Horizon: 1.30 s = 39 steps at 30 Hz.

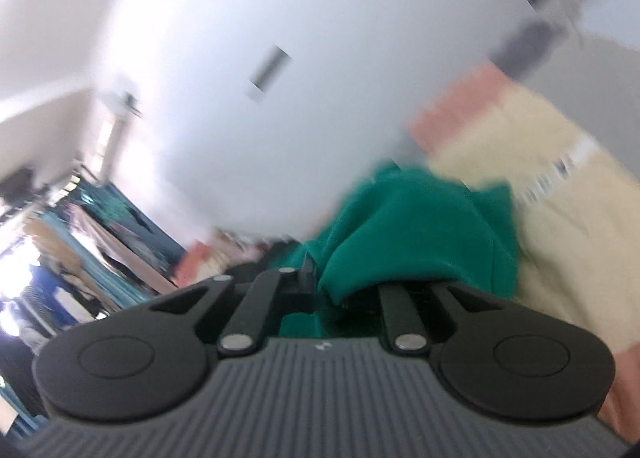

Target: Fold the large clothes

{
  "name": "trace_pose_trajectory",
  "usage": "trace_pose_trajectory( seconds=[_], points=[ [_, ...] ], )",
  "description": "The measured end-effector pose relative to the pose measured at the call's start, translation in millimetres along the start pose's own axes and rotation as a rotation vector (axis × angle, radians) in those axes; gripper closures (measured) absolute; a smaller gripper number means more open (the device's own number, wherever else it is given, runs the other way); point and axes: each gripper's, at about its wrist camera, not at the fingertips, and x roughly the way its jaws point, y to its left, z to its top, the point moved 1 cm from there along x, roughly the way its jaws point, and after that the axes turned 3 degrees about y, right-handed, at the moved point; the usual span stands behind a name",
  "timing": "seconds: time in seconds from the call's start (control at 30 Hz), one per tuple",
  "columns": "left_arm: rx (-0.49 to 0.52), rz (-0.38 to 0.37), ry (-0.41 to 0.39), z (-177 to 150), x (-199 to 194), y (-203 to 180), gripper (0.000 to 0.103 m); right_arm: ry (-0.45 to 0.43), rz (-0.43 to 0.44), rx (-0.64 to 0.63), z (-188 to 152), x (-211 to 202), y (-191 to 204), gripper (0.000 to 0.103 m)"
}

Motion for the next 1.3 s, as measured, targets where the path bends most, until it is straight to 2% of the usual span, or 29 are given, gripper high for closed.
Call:
trace_pose_trajectory(
  seconds=[0.17,0.4,0.6,0.73,0.9,1.0,1.1,1.2,1.3],
  points=[
    [-0.012,-0.107,-0.103,26,-31,-32,0.085,-0.08,0.092,-0.102,25,-37,48,0.092],
    [0.123,-0.134,-0.143,79,-76,-92,0.086,-0.153,0.164,-0.243,67,-63,121,0.094],
    [0.217,-0.19,-0.216,124,-128,-173,0.086,-0.231,0.245,-0.282,110,-82,177,0.094],
    [0.328,-0.256,-0.267,154,-173,-248,0.086,-0.307,0.319,-0.348,144,-110,228,0.094],
    [0.426,-0.266,-0.302,200,-198,-335,0.085,-0.409,0.382,-0.408,200,-136,297,0.094],
    [0.489,-0.239,-0.32,225,-193,-373,0.085,-0.476,0.37,-0.473,228,-142,333,0.094],
    [0.524,-0.171,-0.307,243,-164,-381,0.084,-0.499,0.308,-0.524,249,-122,347,0.094],
    [0.508,-0.098,-0.265,250,-108,-350,0.084,-0.453,0.192,-0.562,257,-80,336,0.094],
    [0.459,-0.033,-0.212,245,-39,-288,0.084,-0.394,0.128,-0.544,249,-35,291,0.094]
  ],
)
